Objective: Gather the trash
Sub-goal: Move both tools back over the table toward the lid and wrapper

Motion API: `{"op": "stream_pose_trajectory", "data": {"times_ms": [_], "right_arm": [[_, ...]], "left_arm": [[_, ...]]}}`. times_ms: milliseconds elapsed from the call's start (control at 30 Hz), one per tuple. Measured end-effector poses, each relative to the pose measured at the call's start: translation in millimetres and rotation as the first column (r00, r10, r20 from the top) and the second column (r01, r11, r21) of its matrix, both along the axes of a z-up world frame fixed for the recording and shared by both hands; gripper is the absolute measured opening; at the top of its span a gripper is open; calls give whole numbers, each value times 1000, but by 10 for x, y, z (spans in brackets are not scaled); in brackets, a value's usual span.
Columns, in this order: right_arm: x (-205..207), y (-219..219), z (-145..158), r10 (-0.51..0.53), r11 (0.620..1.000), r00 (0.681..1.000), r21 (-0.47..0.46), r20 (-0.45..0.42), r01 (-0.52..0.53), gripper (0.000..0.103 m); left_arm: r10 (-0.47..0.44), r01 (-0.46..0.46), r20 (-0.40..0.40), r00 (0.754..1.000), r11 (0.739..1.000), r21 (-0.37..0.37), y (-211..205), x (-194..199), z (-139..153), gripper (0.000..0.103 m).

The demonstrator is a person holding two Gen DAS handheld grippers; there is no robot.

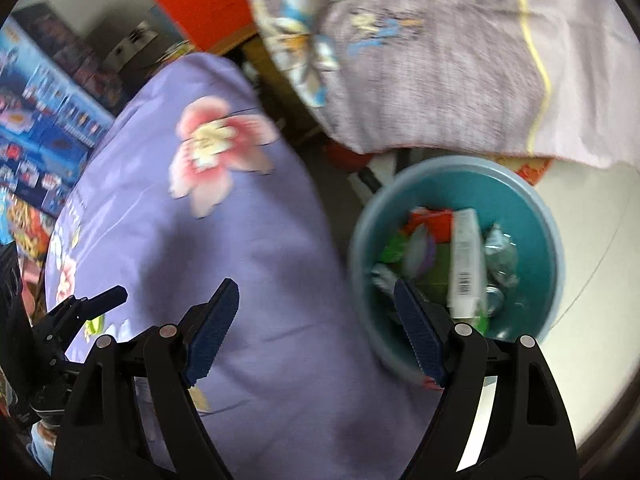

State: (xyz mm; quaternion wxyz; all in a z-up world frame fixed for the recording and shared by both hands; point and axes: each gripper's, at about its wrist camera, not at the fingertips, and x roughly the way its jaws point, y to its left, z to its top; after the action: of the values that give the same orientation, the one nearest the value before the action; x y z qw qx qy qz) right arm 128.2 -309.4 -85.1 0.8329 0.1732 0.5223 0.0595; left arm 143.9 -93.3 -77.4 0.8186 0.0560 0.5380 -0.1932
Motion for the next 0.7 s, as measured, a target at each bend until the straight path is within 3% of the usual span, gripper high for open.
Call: {"op": "stream_pose_trajectory", "data": {"times_ms": [400, 600, 700], "right_arm": [[17, 1674, 160, 257, 966, 966, -33, -17, -257, 77], [46, 2478, 120, 373, 926, 927, -42, -45, -375, 77], [52, 2850, 75, 425, 903, 903, -40, -61, -428, 77]], "left_arm": [[218, -217, 28, 976, 976, -36, 1500, -304, 79, 91], [361, -359, 22, 932, 932, -52, 2395, -529, 58, 91], [447, -445, 38, 894, 894, -58, 2850, -682, 91, 91]]}}
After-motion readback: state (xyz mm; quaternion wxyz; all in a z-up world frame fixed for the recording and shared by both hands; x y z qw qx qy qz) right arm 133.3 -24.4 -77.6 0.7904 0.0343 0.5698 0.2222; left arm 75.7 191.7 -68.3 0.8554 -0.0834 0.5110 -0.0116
